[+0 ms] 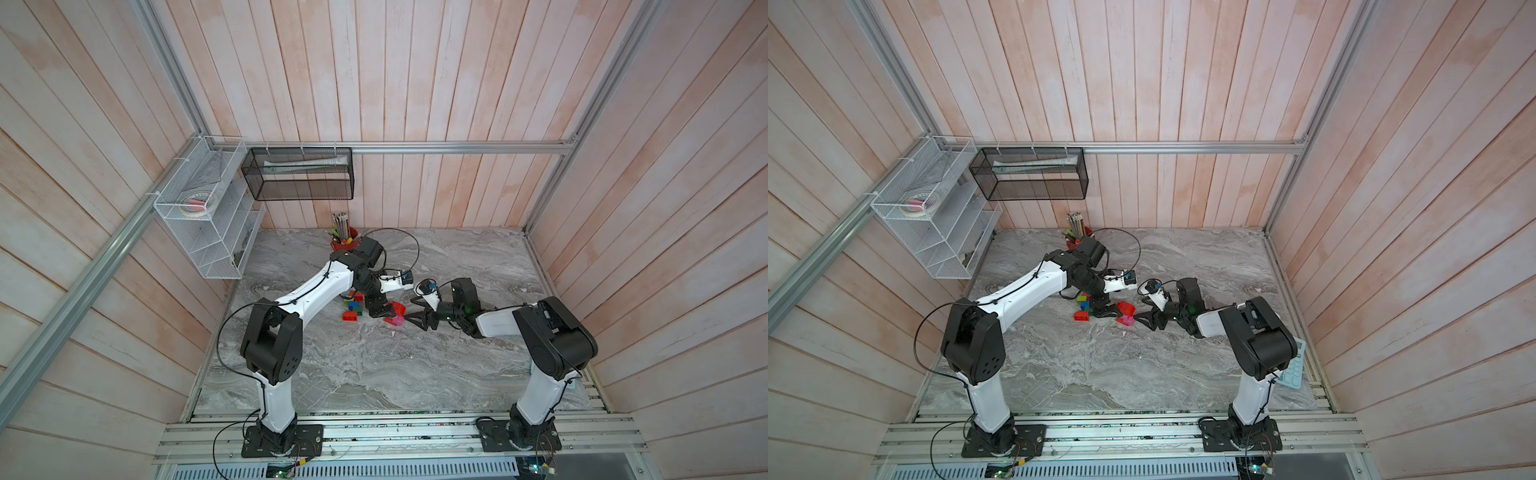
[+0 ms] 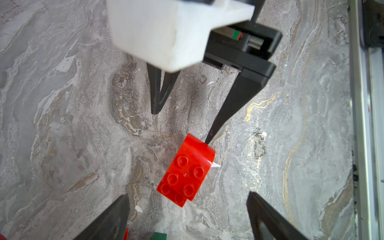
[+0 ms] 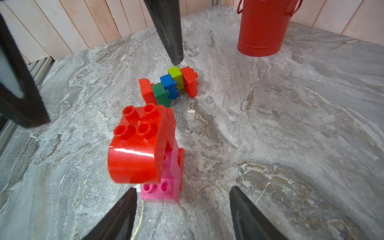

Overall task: Assemble the letter s with lego
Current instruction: Adjust the lego brick at the center of the board.

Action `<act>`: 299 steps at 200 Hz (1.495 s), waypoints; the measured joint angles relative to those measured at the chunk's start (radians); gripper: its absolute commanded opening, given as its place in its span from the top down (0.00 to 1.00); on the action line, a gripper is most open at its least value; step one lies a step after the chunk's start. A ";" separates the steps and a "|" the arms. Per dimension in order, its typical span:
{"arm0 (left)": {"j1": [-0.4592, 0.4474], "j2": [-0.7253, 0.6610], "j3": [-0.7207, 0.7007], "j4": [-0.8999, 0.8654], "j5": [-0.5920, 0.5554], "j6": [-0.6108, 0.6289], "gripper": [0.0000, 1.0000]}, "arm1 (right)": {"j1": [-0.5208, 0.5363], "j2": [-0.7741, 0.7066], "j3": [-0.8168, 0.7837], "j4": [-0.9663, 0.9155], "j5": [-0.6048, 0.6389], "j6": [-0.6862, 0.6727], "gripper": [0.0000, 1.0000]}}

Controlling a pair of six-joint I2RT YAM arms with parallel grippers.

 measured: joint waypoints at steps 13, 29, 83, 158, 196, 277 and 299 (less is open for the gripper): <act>0.000 -0.001 -0.006 -0.004 0.000 -0.001 0.08 | -0.011 -0.001 -0.011 0.021 -0.013 0.019 0.30; 0.000 -0.001 -0.011 -0.005 0.000 -0.004 0.08 | -0.018 -0.011 -0.022 0.012 -0.014 0.016 0.30; 0.002 -0.003 -0.014 -0.007 -0.001 -0.008 0.06 | 0.050 -0.041 -0.088 0.034 0.045 0.003 0.28; 0.011 -0.054 -0.029 -0.013 -0.004 -0.019 0.00 | 0.121 0.018 -0.089 0.146 0.166 0.004 0.32; 0.022 -0.092 -0.065 -0.009 -0.002 -0.036 0.00 | 0.138 0.040 -0.085 0.164 0.188 0.006 0.42; 0.033 -0.117 -0.126 0.005 0.000 -0.058 0.00 | 0.146 0.067 -0.065 0.193 0.217 0.008 0.55; 0.035 -0.119 -0.126 0.005 0.000 -0.060 0.00 | 0.148 0.070 -0.063 0.193 0.217 0.008 0.55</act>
